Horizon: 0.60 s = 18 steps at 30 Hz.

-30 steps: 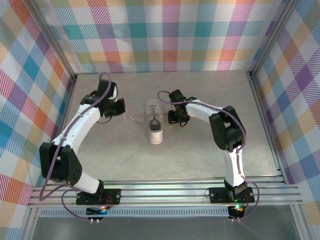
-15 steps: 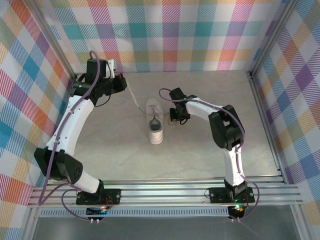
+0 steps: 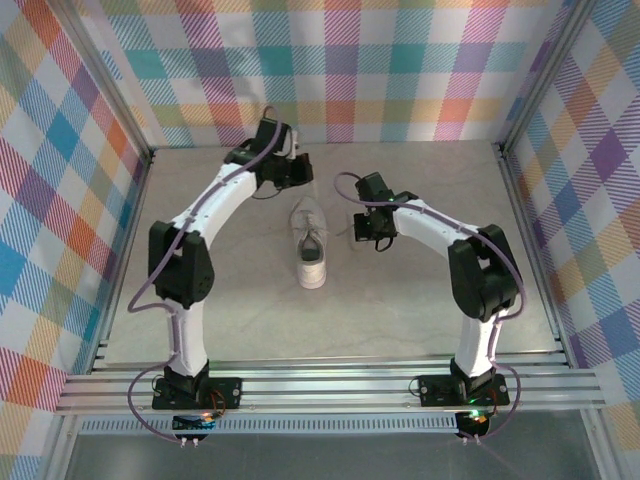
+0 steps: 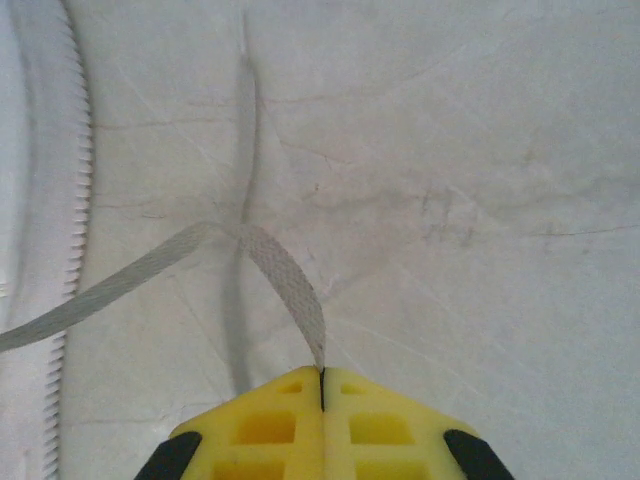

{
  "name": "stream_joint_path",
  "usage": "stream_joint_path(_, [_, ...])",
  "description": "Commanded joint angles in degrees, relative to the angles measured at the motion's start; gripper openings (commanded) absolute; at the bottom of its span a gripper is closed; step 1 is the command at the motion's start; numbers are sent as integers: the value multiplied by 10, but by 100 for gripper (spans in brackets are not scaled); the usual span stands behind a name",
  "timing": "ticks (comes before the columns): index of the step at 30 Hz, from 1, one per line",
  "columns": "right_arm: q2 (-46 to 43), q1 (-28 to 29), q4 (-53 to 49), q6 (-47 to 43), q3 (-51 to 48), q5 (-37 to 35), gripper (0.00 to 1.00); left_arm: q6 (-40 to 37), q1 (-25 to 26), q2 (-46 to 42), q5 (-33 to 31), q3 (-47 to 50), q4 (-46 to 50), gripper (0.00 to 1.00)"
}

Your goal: Tie the shoes

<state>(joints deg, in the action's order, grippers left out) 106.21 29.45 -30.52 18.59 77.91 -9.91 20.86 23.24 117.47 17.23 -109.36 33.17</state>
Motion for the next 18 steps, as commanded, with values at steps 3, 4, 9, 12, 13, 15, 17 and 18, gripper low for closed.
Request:
stream_joint_path(3, [-46, -1, -27, -7, -11, -36, 0, 14, 31, 70, 26, -67, 2, 1])
stream_joint_path(4, [-49, -1, -30, -6, -10, -42, 0, 11, 34, 84, 30, -77, 8, 8])
stream_joint_path(9, [-40, -1, -61, -21, 28, -90, 0, -2, 33, 95, 45, -110, 37, 42])
stream_joint_path(12, [-22, -1, -81, -40, 78, -115, 0, -4, 13, 66, 52, -102, 39, 48])
stream_joint_path(13, [-17, -1, -85, -49, 96, -120, 0, 1, 2, 56, 58, -96, 38, 48])
stream_joint_path(15, [-3, -1, -91, -65, 139, -126, 0, 17, -26, 26, 73, -68, 29, 48])
stream_joint_path(17, [16, 1, -98, -84, 185, -126, 0, 30, -54, -11, 87, -23, 8, 48])
stream_joint_path(18, [28, 4, -103, -98, 213, -126, 0, 33, -68, -32, 89, 5, -3, 48])
